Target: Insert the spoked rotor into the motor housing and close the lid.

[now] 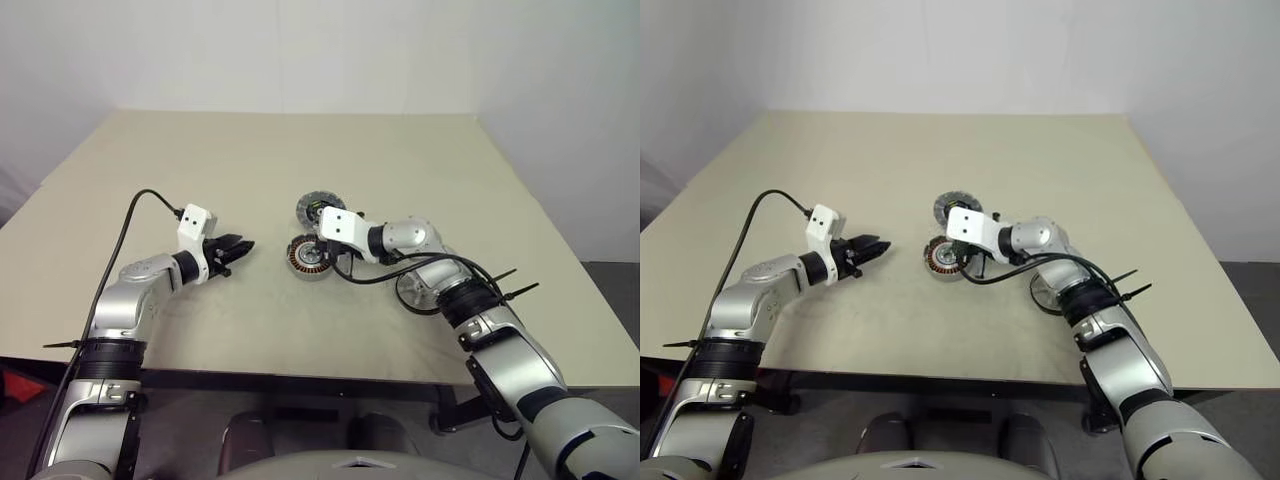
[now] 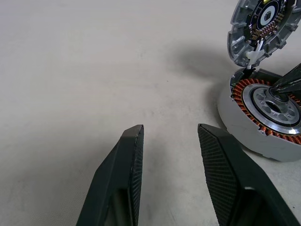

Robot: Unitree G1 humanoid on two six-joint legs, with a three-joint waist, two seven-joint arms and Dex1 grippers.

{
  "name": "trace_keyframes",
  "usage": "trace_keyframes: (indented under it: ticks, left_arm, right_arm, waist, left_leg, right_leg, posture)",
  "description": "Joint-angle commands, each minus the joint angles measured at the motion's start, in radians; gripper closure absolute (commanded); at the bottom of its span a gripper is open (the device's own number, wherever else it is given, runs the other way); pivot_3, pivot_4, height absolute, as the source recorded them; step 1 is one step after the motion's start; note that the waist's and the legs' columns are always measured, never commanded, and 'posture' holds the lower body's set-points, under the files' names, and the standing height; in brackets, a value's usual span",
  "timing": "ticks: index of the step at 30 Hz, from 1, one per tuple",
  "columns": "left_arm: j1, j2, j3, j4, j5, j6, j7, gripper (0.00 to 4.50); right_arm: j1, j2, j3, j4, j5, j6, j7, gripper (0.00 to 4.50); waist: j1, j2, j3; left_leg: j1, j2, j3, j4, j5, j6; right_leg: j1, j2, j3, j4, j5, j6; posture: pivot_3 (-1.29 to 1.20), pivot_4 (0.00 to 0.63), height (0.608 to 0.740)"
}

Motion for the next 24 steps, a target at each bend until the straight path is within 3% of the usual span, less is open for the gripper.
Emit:
trace_keyframes:
  ticks: [1,24]
  left_arm:
    - [-0.023,0.020,0.028,-0.017,-0.006,-0.017,-0.002,2.56]
    - [-0.032,0.026,0.037,0.006,-0.003,-0.026,-0.002,2.56]
  right_arm:
    - [-0.011,0.011,0.001,-0.032,0.009,0.000,-0.005,4.48]
    - [-0.016,0.001,-0.023,-0.092,0.029,0.027,0.005,4.48]
  waist:
    - [0.000,0.000,0.000]
    - [0.000,0.000,0.000]
  left_leg:
    - [0.000,0.000,0.000,0.000,0.000,0.000]
    - [0.000,0.000,0.000,0.000,0.000,0.000]
  right_leg:
    - [0.000,0.000,0.000,0.000,0.000,0.000]
    - [0.000,0.000,0.000,0.000,0.000,0.000]
  posture:
    - [0.00,0.000,0.740]
    - [0.00,0.000,0.740]
